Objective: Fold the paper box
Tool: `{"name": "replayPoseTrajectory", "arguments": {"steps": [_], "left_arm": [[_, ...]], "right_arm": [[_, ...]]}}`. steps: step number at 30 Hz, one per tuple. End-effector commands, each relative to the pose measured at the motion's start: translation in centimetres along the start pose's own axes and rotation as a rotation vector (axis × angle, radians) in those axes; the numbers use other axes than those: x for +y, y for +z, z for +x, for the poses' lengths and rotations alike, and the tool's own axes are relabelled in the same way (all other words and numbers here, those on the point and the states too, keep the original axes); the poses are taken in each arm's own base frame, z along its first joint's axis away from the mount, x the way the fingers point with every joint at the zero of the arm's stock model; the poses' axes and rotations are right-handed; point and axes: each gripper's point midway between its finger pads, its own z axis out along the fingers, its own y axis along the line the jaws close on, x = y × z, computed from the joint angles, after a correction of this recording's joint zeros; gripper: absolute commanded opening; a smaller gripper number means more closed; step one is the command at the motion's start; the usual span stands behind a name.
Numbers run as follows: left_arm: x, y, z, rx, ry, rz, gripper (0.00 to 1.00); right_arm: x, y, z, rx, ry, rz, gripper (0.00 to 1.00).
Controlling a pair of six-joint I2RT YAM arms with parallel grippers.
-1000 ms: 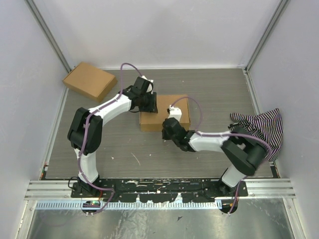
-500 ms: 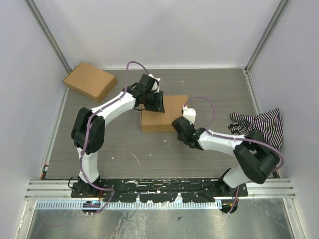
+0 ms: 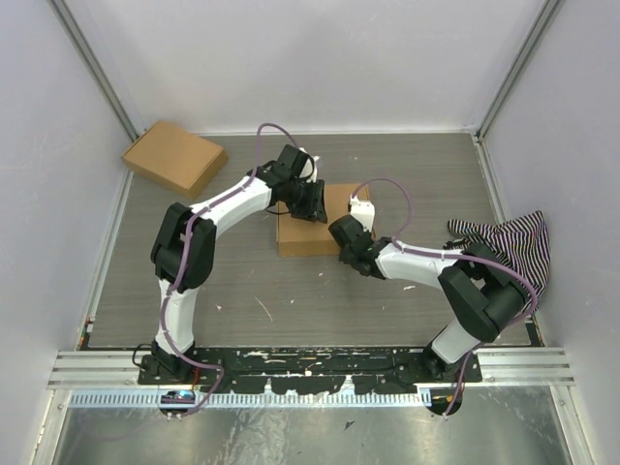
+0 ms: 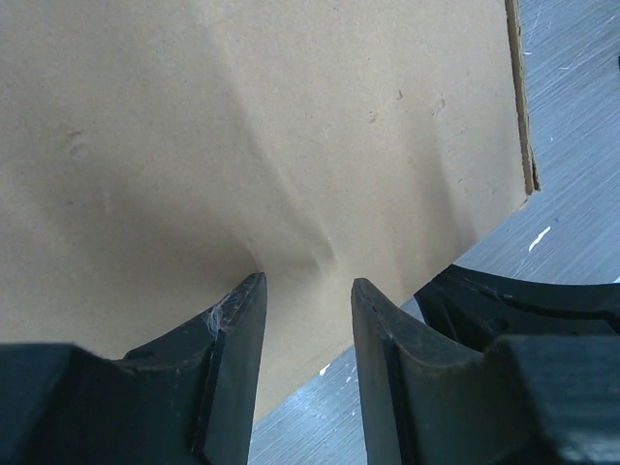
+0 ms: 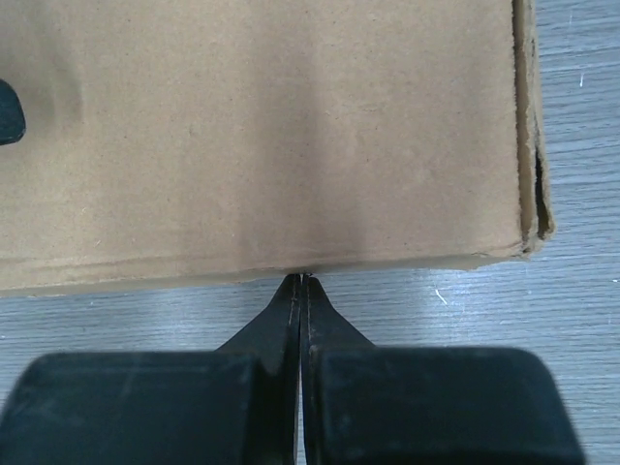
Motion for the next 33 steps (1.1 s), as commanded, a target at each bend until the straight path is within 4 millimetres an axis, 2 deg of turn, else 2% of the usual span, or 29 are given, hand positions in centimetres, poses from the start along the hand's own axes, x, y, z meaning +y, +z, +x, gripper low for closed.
{"name": "replayPoseTrajectory", "arguments": {"steps": [1,4,7,10,11,12,13,14,15,16,19,22,25,26,29,33], "left_arm": [[-1.4,-1.0,0.2,0.001,0.016,0.047,0.48],[-2.5,-2.6,-0.7,-0.037,0.038,0.064,0.49],[-3.5,-5.4,-1.7,-0.091,0.063,0.060,0.50],[-3.9,-8.7,-2.5,-0.158,0.084,0.022,0.53],[-3.9,-9.9,-2.7,-0.183,0.092,0.006,0.55],[-3.8,-11.0,-2.7,-0.204,0.095,-0.013,0.58],[-3.6,-12.1,-2.6,-0.224,0.094,-0.038,0.63],[-3.2,-13.2,-2.5,-0.246,0.089,-0.065,0.71],[-2.7,-14.0,-2.0,-0.257,0.080,-0.097,0.79],[-2.1,-14.7,-1.5,-0.265,0.067,-0.128,0.99],[-0.3,-16.7,0.9,-0.267,0.004,-0.212,0.98],[1.8,-18.9,3.6,-0.297,-0.087,-0.302,0.98],[3.4,-19.6,6.2,-0.296,-0.124,-0.347,0.98],[3.7,-20.4,6.8,-0.319,-0.139,-0.357,0.98],[4.3,-21.0,8.3,-0.331,-0.159,-0.361,0.98],[4.2,-21.7,8.9,-0.353,-0.157,-0.341,0.98]], "right_arm": [[1.4,-1.1,-3.2,-0.085,0.031,-0.055,0.01],[1.5,-2.1,-3.9,-0.104,0.030,-0.081,0.01],[1.4,-3.8,-5.0,-0.136,0.029,-0.119,0.01],[0.7,-6.4,-7.0,-0.195,0.027,-0.133,0.01],[0.2,-7.4,-7.7,-0.217,0.027,-0.130,0.04],[-0.3,-8.4,-8.4,-0.241,0.024,-0.126,0.11],[-0.7,-9.5,-9.2,-0.264,0.021,-0.126,0.29],[-1.1,-10.4,-9.9,-0.283,0.006,-0.122,0.53],[-1.6,-11.4,-10.8,-0.294,-0.007,-0.105,0.92],[-2.3,-11.9,-11.1,-0.290,-0.013,-0.075,0.99],[-3.1,-13.2,-12.1,-0.281,-0.051,-0.035,0.99],[-2.5,-14.2,-12.4,-0.270,-0.073,-0.081,0.99],[-2.7,-14.6,-12.4,-0.270,-0.023,-0.085,1.00],[-2.7,-14.6,-12.2,-0.265,-0.012,-0.086,1.00],[-2.5,-14.4,-11.5,-0.246,0.015,-0.101,1.00],[-2.0,-14.2,-11.3,-0.234,0.012,-0.119,0.99]]}}
